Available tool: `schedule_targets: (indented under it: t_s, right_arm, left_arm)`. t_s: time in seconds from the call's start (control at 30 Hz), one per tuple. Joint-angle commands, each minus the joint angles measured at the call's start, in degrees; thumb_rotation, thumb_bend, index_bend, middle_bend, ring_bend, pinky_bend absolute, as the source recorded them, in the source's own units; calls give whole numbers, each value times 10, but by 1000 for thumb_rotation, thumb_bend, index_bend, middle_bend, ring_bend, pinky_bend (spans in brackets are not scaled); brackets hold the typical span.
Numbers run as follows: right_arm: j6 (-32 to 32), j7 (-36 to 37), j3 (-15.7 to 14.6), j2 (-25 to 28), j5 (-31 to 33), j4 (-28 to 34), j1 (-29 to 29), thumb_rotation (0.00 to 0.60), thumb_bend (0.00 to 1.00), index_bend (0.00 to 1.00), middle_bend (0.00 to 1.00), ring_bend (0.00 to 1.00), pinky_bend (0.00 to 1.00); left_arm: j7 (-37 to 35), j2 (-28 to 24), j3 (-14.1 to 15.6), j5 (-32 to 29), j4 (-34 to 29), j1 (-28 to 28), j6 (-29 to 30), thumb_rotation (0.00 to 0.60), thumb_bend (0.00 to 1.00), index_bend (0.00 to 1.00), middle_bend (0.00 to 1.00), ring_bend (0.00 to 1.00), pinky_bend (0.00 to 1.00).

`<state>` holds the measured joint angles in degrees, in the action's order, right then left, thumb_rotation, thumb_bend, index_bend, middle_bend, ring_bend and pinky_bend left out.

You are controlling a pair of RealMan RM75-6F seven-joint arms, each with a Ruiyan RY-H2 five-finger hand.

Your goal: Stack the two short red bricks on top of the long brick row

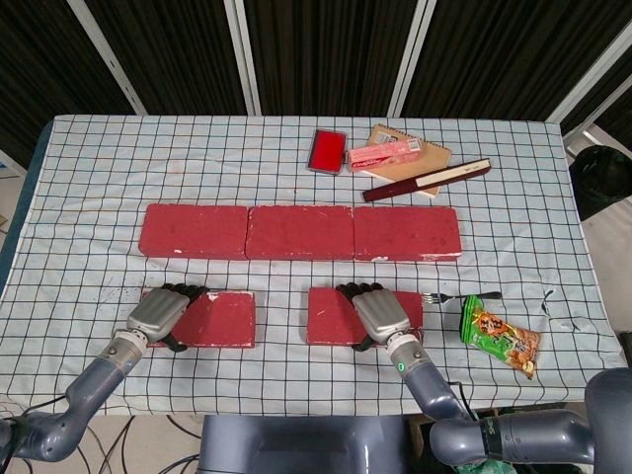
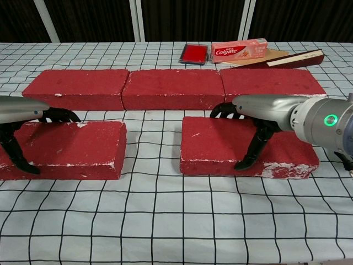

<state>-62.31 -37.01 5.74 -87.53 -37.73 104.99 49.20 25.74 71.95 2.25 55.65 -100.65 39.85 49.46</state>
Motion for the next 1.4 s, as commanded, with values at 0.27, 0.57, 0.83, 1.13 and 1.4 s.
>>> schedule_targets:
  t_s: [0.27,0.57,0.83,1.13,1.4]
  right_arm:
    - [-4,-7,-9,-12,-11,-11,-1,600,259,226,257,258,314]
    - [-3,-5,-9,-21,-16,-22,-3,600,258,226,257,258,314]
    - [-1,-6,-8,-23,-15,-22,-3,600,259,226,257,258,315]
    - [-10,-3,-1,-15,-19,-13,-6,600,258,226,257,258,316]
    - [-41,11,22,87,-45,76,-23,600,258,228,257,258,316]
  left_arm:
    - [14,-6,3,-9,-9,7,-1,600,169,159,253,152,298]
    - [17,-11,4,-23,-12,11,-4,600,169,159,252,152,297]
    - [14,-14,6,-25,-11,13,-7,600,169,159,252,152,296]
    - [-12,-32,-1,-18,-30,12,-11,600,169,160,250,152,296]
    - [-28,-109,-52,2,-82,32,10,600,169,160,244,152,290]
